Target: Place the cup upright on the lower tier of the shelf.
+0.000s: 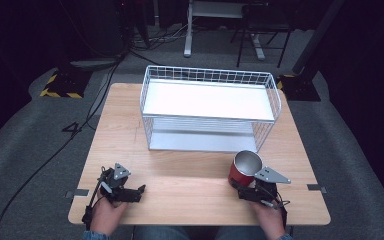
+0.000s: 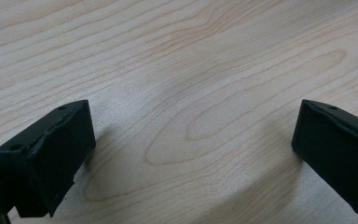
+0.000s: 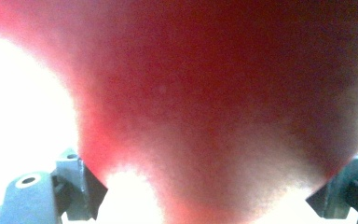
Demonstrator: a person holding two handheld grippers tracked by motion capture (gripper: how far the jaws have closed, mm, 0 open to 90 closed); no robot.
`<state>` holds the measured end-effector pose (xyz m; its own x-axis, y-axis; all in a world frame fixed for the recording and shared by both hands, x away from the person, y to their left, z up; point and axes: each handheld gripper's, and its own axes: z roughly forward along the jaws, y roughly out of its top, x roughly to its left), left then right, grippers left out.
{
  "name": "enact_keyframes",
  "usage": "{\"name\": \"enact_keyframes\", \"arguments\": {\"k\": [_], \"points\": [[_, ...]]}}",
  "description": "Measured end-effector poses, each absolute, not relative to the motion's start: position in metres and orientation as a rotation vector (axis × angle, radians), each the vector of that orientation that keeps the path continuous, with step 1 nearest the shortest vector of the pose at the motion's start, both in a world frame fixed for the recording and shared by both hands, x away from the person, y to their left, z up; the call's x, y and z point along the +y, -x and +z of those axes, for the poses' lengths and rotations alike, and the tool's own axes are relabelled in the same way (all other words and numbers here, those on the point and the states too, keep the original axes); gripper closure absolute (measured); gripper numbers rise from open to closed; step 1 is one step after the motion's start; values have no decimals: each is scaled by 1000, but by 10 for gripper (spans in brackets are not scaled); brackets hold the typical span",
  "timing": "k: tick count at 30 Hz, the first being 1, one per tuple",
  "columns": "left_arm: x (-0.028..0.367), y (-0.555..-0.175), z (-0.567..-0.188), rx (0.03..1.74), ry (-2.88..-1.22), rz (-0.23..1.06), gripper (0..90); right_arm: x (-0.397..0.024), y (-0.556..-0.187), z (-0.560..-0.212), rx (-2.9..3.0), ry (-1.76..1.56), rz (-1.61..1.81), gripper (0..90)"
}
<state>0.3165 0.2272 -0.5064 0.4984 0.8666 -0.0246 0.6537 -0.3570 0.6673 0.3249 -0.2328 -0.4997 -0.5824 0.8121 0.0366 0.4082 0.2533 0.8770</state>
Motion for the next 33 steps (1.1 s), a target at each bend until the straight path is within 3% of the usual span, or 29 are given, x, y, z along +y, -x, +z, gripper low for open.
{"name": "enact_keyframes", "arguments": {"k": [20, 33], "points": [[227, -316, -506, 1244, -2124, 443, 0, -230, -325, -492, 2119, -1083, 1281, 172], [227, -317, -506, 1242, -2123, 446, 0, -221, -345, -477, 2145, -1092, 1298, 172]]}}
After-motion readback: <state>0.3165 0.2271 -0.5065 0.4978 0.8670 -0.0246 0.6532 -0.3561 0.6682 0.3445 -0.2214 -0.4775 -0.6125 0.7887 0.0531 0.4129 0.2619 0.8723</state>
